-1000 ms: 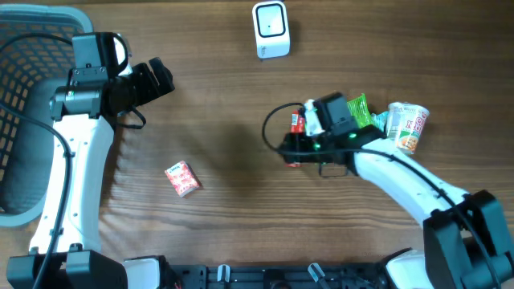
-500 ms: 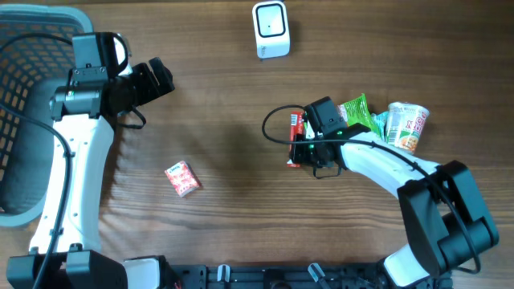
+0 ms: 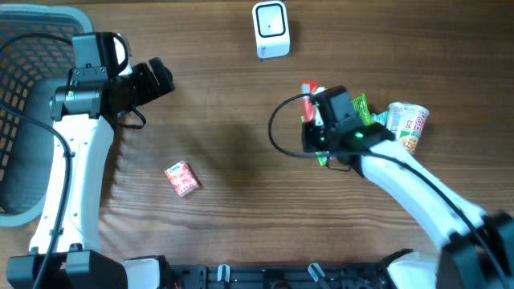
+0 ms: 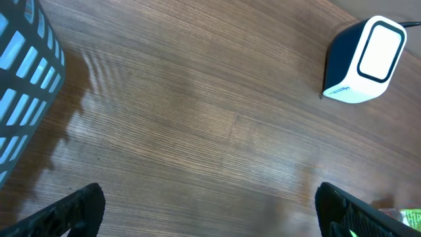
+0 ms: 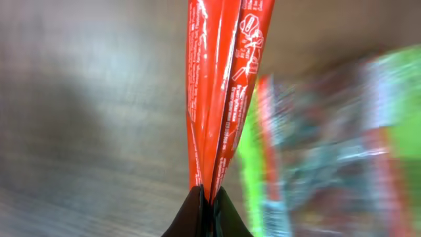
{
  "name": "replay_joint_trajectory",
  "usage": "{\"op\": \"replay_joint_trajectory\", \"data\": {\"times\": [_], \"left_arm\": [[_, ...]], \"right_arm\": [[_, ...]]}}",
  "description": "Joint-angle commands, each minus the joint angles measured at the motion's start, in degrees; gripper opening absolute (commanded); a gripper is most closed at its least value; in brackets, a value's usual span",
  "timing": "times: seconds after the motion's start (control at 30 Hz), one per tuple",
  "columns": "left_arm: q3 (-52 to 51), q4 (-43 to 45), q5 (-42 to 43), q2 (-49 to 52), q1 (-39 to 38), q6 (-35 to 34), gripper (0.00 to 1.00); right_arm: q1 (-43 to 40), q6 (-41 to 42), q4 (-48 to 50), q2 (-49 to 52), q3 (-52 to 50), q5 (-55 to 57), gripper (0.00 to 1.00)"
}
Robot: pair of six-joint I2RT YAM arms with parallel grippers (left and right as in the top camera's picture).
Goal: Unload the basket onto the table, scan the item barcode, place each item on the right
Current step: 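Raise the Nescafe stick up toward the white scanner, then hold the Nescafe stick barcode in front of the scanner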
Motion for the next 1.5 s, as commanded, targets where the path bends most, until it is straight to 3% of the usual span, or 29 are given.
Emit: {"op": "replay_joint_trajectory", "data": {"times": [0.0, 0.17, 0.37, 0.6, 0.93, 1.03, 1.23, 1.37, 1.47], "left_arm": [[0.3, 0.2, -0.1, -0.4, 0.4, 0.7, 1.0], [0.3, 0.2, -0.1, -0.4, 0.4, 0.7, 1.0], [0.3, 0.2, -0.1, -0.4, 0.4, 0.7, 1.0], [0.3, 0.2, -0.1, -0.4, 0.4, 0.7, 1.0], [0.3, 0.2, -0.1, -0.4, 0.4, 0.7, 1.0], [0.3, 0.2, -0.1, -0.4, 0.4, 0.7, 1.0], [0.3, 0.2, -0.1, -0.4, 0.4, 0.7, 1.0], [0.3, 0.2, -0.1, -0.4, 0.4, 0.7, 1.0], [0.3, 0.2, -0.1, -0.4, 0.4, 0.7, 1.0]], "right_arm": [[1.5, -9.6, -0.9, -3.5, 1.1, 15.2, 0.04], [7.5, -21.5, 2.8, -3.4, 1.4, 35.9, 0.04], [8.0, -28.0, -4.0, -2.6, 15.0, 37.3, 0.04], [8.0, -40.0, -10.4, 6.5, 34.8, 37.7, 0.04], [8.1, -67.1, 15.4, 23.9, 35.5, 54.2, 0.04], [8.1, -77.2, 29.2, 30.8, 35.5, 61.7, 0.04], [8.0, -99.3, 53.6, 43.8, 35.5, 65.7, 0.04], [7.4, -109.0, 61.1, 52.2, 35.5, 65.0, 0.04], [6.3, -110.6, 62.8, 56.4, 35.5, 64.6, 0.04]]}}
